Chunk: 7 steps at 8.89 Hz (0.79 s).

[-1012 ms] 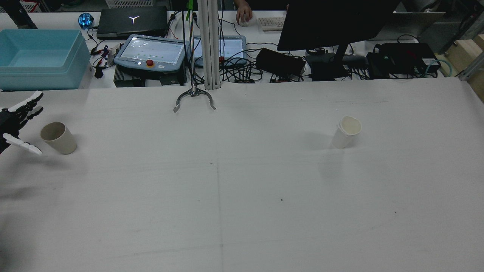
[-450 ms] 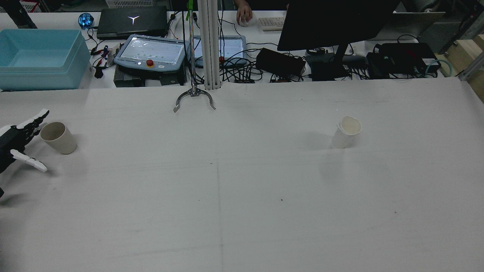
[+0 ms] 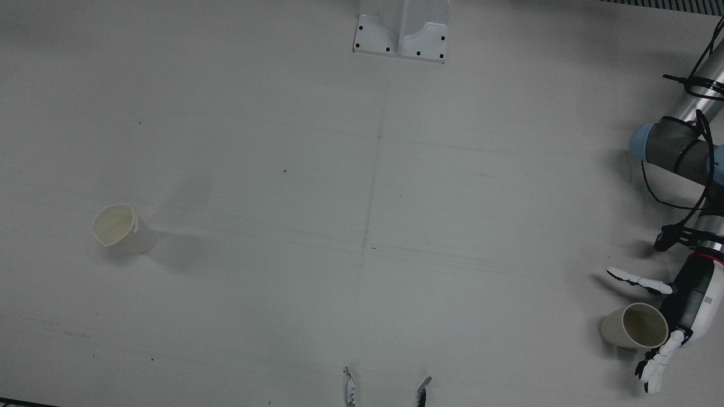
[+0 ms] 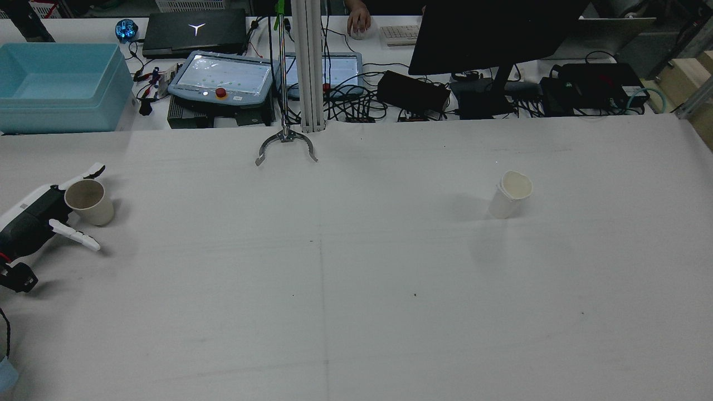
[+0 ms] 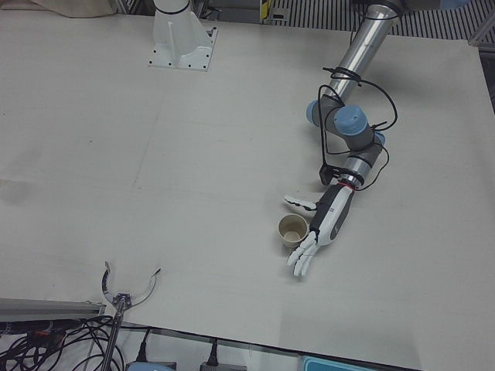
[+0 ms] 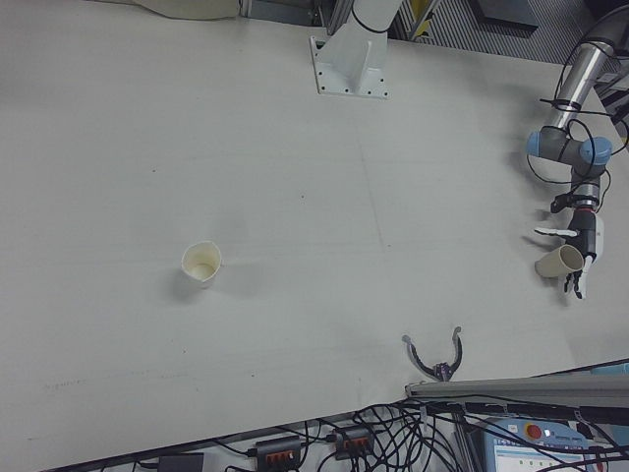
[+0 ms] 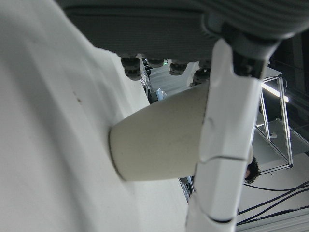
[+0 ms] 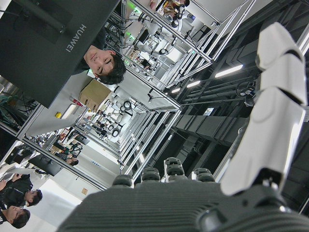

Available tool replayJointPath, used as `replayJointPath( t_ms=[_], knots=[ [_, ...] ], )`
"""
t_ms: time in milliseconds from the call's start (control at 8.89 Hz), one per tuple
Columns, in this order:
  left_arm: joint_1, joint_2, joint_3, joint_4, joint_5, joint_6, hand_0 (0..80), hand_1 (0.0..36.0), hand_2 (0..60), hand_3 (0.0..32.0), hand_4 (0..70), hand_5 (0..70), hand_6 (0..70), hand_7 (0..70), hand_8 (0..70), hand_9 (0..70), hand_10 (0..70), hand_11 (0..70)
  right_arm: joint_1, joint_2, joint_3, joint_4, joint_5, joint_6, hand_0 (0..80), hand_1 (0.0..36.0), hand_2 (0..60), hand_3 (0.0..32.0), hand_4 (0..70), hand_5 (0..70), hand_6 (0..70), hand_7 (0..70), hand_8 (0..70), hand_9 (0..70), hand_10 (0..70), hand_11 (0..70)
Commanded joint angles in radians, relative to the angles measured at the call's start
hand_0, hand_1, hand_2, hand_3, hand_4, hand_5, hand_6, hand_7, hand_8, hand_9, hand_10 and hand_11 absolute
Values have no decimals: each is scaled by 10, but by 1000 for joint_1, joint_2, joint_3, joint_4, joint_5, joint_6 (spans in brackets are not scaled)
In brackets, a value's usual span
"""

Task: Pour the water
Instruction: 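Close the left hand fingers around the white paper cup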

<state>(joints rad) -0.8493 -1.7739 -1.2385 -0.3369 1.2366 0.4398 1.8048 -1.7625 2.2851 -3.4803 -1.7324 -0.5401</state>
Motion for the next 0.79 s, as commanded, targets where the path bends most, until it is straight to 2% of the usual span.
replayJointPath(
  t_ms=[0,337,450,562,675],
  knots=[
    [7,-32,14,22,0,-4,800,187,0,0,183,0,54,15,0,0,48,102,-1,0,-1,1,-1,0,474,161,167,24,0,56,84,55,32,16,0,0],
    [-4,-29,17,33,0,-10,800,198,0,0,185,0,56,16,1,0,50,106,-5,3,-6,1,-1,0,471,157,166,20,0,56,92,59,38,22,0,0],
    [-8,-29,13,41,1,-15,800,219,0,0,185,0,58,17,4,0,51,110,-5,5,-7,1,-1,0,469,152,167,14,1,56,97,61,42,26,0,0],
    [-7,-29,11,65,1,-44,800,352,0,0,193,0,78,39,32,0,71,156,-7,5,-7,1,1,0,470,149,163,8,6,56,101,65,41,24,0,0],
    [-7,-29,10,68,1,-49,800,360,0,0,291,0,103,79,43,2,81,170,-7,5,-7,1,1,0,467,142,155,6,11,54,104,66,42,25,0,0]
  ],
)
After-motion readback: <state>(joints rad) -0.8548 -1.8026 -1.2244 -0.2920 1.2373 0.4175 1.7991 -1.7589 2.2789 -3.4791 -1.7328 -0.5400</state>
